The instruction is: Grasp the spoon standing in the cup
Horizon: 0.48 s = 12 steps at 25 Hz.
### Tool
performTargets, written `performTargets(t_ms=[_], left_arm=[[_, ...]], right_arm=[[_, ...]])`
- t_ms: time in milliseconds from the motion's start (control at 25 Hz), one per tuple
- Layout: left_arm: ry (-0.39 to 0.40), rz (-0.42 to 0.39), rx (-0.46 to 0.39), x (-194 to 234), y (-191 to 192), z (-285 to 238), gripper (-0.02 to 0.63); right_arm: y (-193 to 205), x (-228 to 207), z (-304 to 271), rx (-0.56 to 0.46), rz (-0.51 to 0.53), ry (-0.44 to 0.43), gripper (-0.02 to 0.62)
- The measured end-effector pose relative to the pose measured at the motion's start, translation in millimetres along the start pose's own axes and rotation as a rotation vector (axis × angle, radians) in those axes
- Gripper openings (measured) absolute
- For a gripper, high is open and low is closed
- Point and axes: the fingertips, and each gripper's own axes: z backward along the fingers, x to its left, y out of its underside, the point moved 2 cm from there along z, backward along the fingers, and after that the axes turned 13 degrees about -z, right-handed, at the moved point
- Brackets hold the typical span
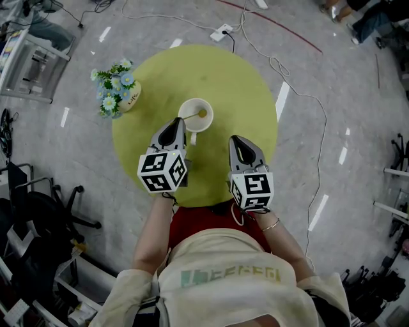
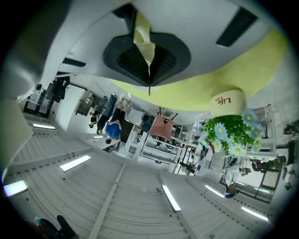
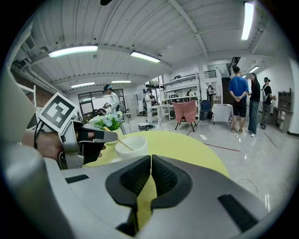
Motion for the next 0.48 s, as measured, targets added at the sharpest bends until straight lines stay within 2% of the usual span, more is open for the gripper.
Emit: performTargets(t_ms=[480], left_arm=[[0.005, -0.046, -0.054, -14, -18, 12, 0.028]], right_arm=[[-7, 4, 17, -0.031, 0.015, -0.007, 0.037]])
